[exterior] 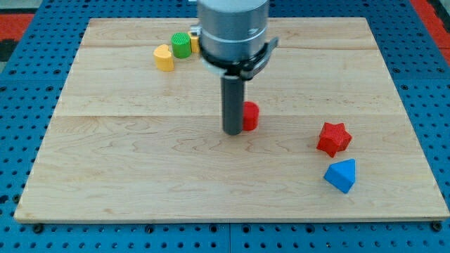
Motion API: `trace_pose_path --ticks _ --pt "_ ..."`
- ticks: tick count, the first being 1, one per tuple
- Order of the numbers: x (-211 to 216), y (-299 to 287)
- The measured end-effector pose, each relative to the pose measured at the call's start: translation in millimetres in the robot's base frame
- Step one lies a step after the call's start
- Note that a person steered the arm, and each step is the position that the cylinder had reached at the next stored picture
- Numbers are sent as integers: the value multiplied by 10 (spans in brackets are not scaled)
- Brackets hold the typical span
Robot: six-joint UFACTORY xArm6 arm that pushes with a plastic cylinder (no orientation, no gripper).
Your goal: Push the red circle closer to the red star
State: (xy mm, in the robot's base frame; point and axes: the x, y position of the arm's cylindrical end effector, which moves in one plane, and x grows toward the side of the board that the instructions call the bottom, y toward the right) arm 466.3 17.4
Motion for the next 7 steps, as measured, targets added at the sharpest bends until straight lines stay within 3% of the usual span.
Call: trace_pose_path --ticks 1,6,7 --pt "-8 -220" --pt "-538 1072" --pt "-586 1020"
